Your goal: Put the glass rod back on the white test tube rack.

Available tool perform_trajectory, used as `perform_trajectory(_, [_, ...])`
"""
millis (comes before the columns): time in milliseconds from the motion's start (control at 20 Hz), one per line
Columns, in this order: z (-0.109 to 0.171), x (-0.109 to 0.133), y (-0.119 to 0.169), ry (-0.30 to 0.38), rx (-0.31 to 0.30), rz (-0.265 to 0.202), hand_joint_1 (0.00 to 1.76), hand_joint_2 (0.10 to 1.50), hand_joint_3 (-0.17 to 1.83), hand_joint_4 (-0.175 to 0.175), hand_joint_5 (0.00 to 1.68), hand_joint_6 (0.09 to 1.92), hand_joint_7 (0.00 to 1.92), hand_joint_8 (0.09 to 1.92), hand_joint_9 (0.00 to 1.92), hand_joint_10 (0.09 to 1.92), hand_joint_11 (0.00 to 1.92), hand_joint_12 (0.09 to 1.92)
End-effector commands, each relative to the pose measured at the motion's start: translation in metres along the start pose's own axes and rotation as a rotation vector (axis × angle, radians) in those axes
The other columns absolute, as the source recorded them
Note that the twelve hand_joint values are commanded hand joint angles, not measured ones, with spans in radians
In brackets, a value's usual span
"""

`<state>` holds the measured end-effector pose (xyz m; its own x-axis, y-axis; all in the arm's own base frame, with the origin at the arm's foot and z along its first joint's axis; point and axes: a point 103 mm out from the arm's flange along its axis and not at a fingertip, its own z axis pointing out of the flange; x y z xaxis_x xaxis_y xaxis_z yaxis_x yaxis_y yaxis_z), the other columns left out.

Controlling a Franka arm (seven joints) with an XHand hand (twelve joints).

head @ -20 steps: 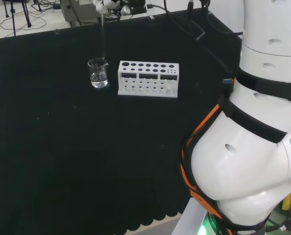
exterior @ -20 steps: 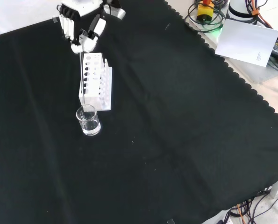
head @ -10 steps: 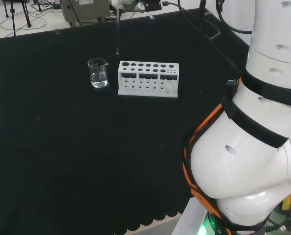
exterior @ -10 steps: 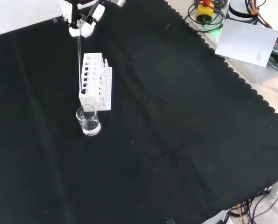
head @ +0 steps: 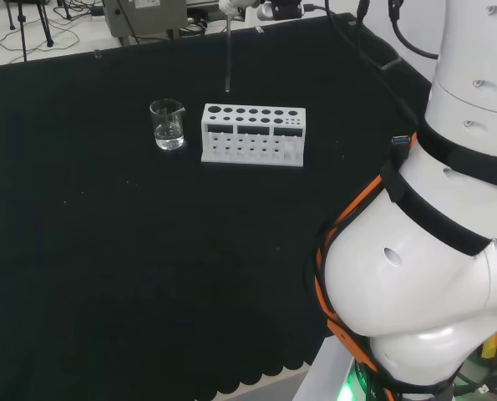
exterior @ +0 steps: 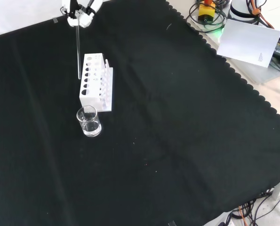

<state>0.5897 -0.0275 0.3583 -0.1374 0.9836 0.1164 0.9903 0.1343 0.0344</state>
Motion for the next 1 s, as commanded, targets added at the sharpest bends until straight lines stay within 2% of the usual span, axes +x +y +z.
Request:
perform_trajectory(50, [-0.001,-0.006,-0.008,-0.002,0.005,0.012,1.31,1.03,0.01,-0.175,1.28,0.15,1.19,0.98,1.72,0.64,1.47,0.94])
perform_trajectory(400, [-0.002,-0.003,-0.017,-0.006,0.004,0.003,1.31,1.03,0.01,-0.175,1.28,0.15,1.19,0.98,1.71,0.64,1.47,0.94])
perform_trajectory(700, [-0.002,0.002,-0.026,-0.009,-0.037,-0.011,1.31,1.03,0.00,-0.175,1.28,0.15,1.19,0.98,1.71,0.65,1.47,0.94])
perform_trajectory(800, [-0.002,0.009,-0.042,-0.007,-0.060,-0.008,1.31,1.03,0.00,-0.175,1.28,0.15,1.19,0.98,1.71,0.65,1.47,0.94])
perform_trajectory(900, [-0.001,0.013,-0.055,0.008,-0.045,-0.007,1.31,1.03,0.00,-0.175,1.28,0.15,1.19,0.98,1.71,0.65,1.47,0.94])
perform_trajectory(1000, [0.000,0.012,-0.051,0.019,-0.008,-0.005,1.31,1.03,0.00,-0.175,1.28,0.15,1.19,0.98,1.71,0.65,1.47,0.94])
